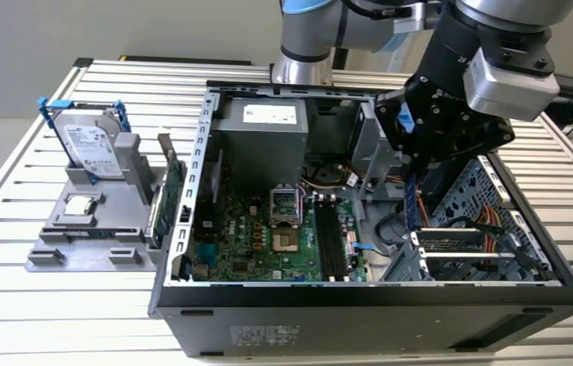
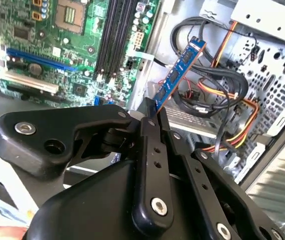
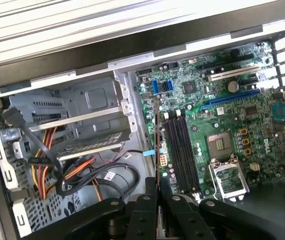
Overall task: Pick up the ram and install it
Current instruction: 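Insert the ram into the slot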
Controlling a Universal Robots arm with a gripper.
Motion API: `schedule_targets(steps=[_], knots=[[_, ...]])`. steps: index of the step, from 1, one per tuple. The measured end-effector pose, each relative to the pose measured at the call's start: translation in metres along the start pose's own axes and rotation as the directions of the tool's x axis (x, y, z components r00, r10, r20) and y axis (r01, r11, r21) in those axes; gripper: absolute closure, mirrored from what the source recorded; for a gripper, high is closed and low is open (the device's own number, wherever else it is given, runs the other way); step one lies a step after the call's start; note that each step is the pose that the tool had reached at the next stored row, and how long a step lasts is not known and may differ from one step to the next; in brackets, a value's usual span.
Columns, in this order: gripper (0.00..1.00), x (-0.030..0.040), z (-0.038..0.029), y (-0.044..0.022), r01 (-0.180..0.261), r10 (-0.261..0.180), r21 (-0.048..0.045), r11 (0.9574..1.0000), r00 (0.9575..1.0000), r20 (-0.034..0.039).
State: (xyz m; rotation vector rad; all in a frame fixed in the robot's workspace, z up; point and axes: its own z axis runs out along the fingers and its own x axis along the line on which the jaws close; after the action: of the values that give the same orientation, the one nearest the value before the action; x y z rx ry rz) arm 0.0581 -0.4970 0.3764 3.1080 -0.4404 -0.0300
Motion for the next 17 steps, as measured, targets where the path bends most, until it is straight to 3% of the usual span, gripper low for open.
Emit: schedule_targets(steps=[4,8,12,17], knots=[[1.00,0.0000,0.0000,0.0000,-0.064,0.064,0.0013,0.9980,0.9980,0.0004],[1.00,0.0000,0.0001,0.0000,-0.129,0.129,0.0024,0.9917,0.9917,0.0008],[1.00,0.0000,0.0001,0.0000,-0.193,0.193,0.0035,0.9811,0.9811,0.0014],[1.00,0.0000,0.0001,0.0000,-0.274,0.274,0.0049,0.9617,0.9617,0.0021]])
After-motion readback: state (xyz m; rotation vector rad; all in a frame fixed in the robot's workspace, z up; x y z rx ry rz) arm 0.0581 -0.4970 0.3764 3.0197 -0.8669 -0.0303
